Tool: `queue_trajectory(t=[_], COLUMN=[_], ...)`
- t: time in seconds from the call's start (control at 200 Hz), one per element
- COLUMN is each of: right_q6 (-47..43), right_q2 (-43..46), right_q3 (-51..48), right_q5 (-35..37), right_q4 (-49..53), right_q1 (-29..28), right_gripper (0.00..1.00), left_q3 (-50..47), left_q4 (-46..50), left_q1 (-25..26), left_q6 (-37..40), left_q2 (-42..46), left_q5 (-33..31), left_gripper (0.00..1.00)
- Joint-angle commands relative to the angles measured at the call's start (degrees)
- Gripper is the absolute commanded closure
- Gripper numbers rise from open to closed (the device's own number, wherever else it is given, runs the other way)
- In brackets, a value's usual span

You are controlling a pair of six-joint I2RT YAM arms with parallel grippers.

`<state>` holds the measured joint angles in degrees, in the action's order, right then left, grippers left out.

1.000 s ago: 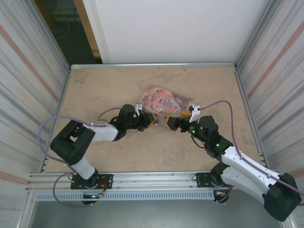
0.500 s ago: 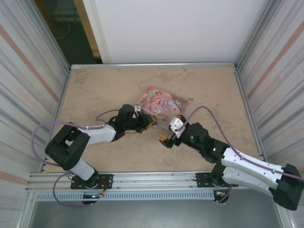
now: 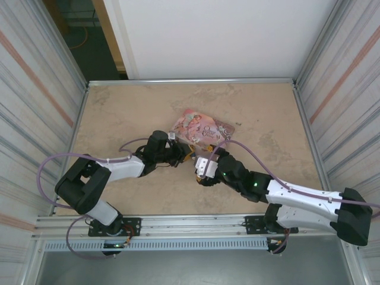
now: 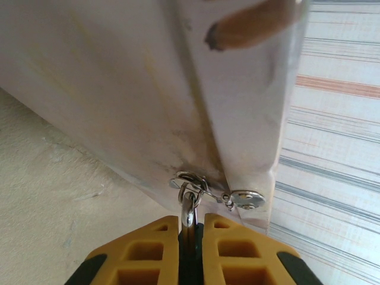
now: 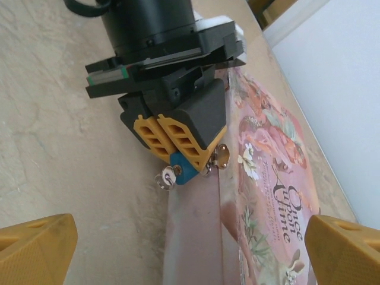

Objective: Unlock the padlock with the key

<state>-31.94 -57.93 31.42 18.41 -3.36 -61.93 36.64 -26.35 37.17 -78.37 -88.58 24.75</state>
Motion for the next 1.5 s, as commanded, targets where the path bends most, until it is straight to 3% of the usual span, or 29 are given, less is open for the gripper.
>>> queue_trajectory(t=[0.0,0.451,0.792,1.498], right_q6=[-4.3,-6.3,-6.0,-6.6], right_q2=[-2.8,-11.0,-12.4,-18.2], right_q3=[2.5,3.8,3.7,4.9], right_q5=[3.4,5.4,3.0,4.1], right_q4=[0.7,-2.4,-4.2,-8.7], right_q1=[-1.0,-1.5,1.0,1.9], right_gripper=[0.05,0.25,0.49,0.69], left_q3=[1.4,1.2,1.4,1.5], left_q4=[-1.7,-2.8,-2.5,-1.9], left_q1=[0.7,1.1,1.3,1.6], left_q6=[-0.8,-2.2,-2.4,-2.2], left_q2=[3.1,2.6,2.7,3.0], left_q5=[-0.3,0.0,0.0,-0.2], left_gripper=[1.00,1.00,1.00,1.00])
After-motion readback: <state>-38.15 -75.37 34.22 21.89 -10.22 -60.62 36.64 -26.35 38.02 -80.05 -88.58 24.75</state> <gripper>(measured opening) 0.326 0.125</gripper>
